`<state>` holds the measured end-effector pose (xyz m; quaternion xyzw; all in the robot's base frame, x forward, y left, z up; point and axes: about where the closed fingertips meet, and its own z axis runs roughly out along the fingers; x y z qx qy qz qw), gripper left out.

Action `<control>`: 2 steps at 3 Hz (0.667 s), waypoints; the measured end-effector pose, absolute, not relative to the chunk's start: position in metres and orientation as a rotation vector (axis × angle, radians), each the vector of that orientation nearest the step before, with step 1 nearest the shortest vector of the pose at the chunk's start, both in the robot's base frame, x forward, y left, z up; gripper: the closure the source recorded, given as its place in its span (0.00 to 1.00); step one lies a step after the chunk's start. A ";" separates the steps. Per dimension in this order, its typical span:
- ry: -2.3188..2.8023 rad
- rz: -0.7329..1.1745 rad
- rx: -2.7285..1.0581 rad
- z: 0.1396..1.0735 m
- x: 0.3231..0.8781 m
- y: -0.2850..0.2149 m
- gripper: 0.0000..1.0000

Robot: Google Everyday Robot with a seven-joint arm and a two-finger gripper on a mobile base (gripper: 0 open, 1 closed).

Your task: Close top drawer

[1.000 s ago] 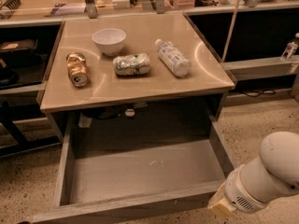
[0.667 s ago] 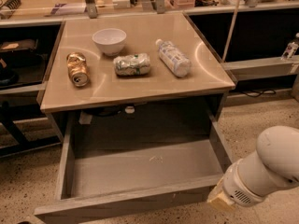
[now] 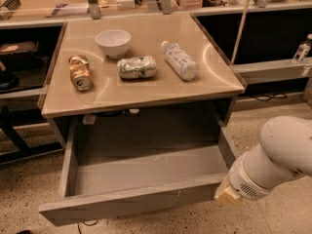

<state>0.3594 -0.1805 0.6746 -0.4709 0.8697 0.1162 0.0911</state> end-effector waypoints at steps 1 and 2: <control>2.642 0.395 -1.410 0.654 0.356 -0.180 1.00; 2.644 0.398 -1.410 0.653 0.356 -0.180 1.00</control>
Offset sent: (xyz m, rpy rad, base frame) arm -0.0030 0.0002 -0.0180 -0.0035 0.0608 -0.0021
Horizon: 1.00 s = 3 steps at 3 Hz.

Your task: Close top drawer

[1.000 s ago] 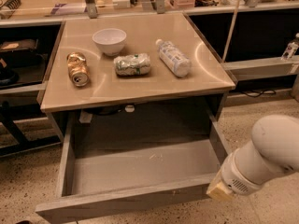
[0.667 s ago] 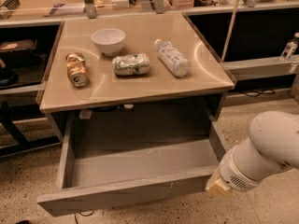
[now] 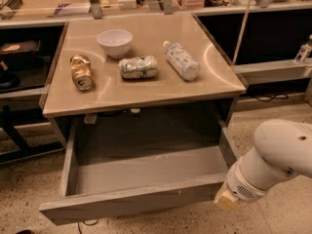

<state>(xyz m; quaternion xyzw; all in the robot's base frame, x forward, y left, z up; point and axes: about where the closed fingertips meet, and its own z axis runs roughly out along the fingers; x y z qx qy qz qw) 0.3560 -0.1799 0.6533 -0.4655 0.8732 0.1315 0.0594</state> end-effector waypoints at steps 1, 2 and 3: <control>2.612 0.350 -1.342 0.670 0.377 -0.188 1.00; 2.587 0.330 -1.328 0.680 0.390 -0.191 1.00; 2.557 0.300 -1.289 0.686 0.419 -0.198 1.00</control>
Offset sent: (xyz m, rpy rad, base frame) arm 0.0945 -0.0244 0.0724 0.0344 -0.2322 -0.0692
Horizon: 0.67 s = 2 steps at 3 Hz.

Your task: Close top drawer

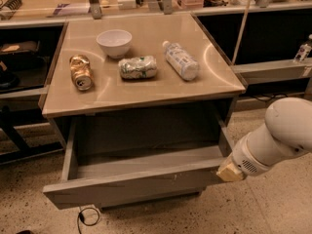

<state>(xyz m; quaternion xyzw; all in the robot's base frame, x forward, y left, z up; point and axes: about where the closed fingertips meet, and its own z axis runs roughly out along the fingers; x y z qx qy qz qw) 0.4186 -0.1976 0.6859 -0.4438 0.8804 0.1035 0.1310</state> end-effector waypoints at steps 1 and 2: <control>2.557 0.300 -1.289 0.686 0.419 -0.198 1.00; 2.585 0.282 -1.257 0.680 0.418 -0.200 1.00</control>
Offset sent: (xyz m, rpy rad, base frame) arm -0.0019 -0.0071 -0.0143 -0.0317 0.0188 -0.0720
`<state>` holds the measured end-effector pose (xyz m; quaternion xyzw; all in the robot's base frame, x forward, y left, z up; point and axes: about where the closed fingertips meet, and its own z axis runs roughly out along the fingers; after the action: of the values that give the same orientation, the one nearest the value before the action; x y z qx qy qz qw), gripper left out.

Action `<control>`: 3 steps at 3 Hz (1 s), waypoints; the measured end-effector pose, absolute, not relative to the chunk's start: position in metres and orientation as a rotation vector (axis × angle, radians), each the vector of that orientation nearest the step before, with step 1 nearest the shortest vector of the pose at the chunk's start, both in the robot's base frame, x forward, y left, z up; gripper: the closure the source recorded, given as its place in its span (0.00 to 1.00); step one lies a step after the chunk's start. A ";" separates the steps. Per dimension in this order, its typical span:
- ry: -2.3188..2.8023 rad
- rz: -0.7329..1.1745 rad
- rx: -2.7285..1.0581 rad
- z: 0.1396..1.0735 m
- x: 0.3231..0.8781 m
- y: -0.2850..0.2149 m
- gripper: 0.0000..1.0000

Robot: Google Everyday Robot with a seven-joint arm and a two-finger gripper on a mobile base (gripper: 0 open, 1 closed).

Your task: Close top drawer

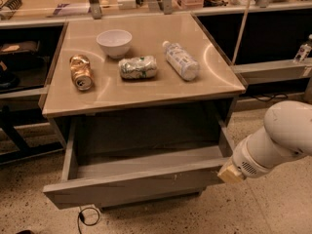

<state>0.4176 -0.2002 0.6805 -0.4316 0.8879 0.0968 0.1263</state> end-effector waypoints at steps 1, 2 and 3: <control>2.592 0.249 -1.207 0.682 0.424 -0.205 1.00; 2.570 0.190 -1.168 0.690 0.445 -0.208 1.00; 2.564 0.148 -1.132 0.690 0.466 -0.213 1.00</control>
Offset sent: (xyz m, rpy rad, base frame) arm 0.0965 -0.0136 0.0378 -0.0728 -0.2234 -0.1405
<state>0.4660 -0.2125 0.6903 -0.3976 0.9007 0.0519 0.1669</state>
